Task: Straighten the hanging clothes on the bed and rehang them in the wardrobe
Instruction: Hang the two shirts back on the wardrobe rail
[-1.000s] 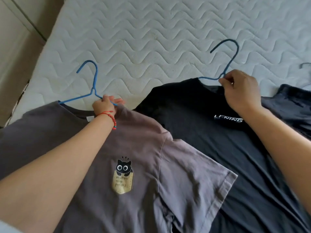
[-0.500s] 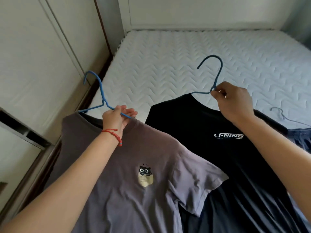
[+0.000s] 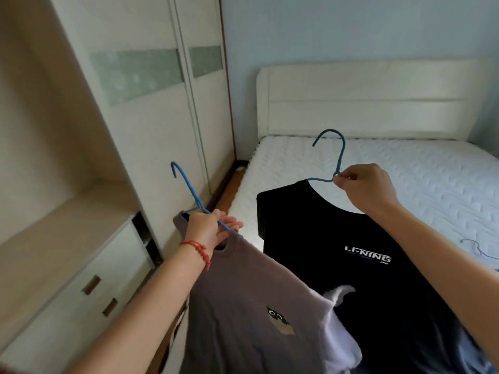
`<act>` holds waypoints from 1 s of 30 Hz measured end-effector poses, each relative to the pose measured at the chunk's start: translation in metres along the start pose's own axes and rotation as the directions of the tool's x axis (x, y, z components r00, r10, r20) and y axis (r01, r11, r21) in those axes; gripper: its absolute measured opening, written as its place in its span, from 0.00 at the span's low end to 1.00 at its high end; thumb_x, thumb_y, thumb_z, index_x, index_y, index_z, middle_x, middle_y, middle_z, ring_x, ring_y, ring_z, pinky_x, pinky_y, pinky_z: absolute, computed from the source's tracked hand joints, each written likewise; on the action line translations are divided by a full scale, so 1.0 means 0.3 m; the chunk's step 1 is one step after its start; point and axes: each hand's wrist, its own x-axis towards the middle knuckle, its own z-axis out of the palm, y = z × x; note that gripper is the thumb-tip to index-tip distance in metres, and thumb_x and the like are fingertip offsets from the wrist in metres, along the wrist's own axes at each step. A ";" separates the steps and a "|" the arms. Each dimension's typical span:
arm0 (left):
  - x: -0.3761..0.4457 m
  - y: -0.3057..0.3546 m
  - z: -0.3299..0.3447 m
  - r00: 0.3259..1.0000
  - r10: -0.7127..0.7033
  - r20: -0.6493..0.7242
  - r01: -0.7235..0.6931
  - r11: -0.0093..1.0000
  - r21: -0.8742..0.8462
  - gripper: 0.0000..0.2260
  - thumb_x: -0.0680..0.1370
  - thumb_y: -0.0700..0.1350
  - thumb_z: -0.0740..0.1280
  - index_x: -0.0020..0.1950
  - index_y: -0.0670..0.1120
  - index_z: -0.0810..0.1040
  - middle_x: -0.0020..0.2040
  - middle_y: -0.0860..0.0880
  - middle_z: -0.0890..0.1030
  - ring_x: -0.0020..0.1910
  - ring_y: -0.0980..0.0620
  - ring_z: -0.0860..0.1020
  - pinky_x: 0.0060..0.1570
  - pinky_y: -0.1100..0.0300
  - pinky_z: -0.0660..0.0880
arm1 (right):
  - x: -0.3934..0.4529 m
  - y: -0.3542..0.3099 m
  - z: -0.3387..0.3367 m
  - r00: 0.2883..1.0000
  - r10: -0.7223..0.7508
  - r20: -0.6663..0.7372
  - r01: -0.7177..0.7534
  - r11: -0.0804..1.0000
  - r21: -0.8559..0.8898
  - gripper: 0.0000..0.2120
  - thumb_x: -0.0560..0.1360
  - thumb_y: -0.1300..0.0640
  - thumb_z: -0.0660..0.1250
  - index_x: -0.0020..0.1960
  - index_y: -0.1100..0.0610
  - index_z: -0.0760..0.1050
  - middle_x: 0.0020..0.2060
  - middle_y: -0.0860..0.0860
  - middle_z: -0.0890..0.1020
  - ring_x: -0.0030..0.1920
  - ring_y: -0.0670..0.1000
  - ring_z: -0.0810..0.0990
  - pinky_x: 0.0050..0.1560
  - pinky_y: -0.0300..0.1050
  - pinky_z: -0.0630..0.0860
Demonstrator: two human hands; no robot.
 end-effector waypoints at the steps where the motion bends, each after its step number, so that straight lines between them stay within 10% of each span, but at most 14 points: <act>1: -0.041 0.047 -0.050 1.000 0.023 -0.011 -0.023 1.000 0.016 0.12 0.81 0.38 0.54 0.40 0.37 0.69 0.34 0.40 0.75 0.19 0.52 0.78 0.20 0.65 0.75 | -0.033 -0.073 -0.013 0.999 0.001 0.037 -0.002 0.999 0.032 0.08 0.74 0.54 0.66 0.38 0.54 0.78 0.31 0.47 0.76 0.36 0.53 0.74 0.36 0.43 0.67; 8: -0.284 0.341 -0.306 0.994 0.104 0.010 -0.105 0.985 0.136 0.02 0.80 0.34 0.55 0.50 0.35 0.64 0.32 0.38 0.73 0.16 0.50 0.75 0.16 0.65 0.71 | -0.218 -0.511 -0.067 0.879 0.162 0.449 -0.341 0.872 0.352 0.05 0.74 0.62 0.67 0.42 0.63 0.76 0.28 0.56 0.71 0.20 0.48 0.61 0.20 0.32 0.57; 19: -0.445 0.733 -0.588 0.959 0.223 -0.174 -0.179 0.955 0.237 0.10 0.79 0.34 0.55 0.38 0.41 0.68 0.15 0.48 0.72 0.14 0.51 0.73 0.16 0.66 0.71 | -0.204 -0.952 0.042 0.637 -0.128 0.761 -0.432 0.758 0.489 0.05 0.76 0.65 0.63 0.41 0.64 0.75 0.24 0.53 0.72 0.18 0.45 0.67 0.16 0.33 0.63; 30: -0.503 0.969 -0.734 0.825 0.478 -0.302 -0.386 0.866 0.318 0.08 0.79 0.34 0.57 0.50 0.39 0.75 0.21 0.49 0.72 0.17 0.53 0.73 0.21 0.65 0.71 | -0.162 -1.295 0.125 0.575 -0.439 0.690 -0.100 0.800 0.592 0.07 0.73 0.63 0.68 0.48 0.67 0.78 0.32 0.58 0.79 0.21 0.47 0.73 0.22 0.35 0.69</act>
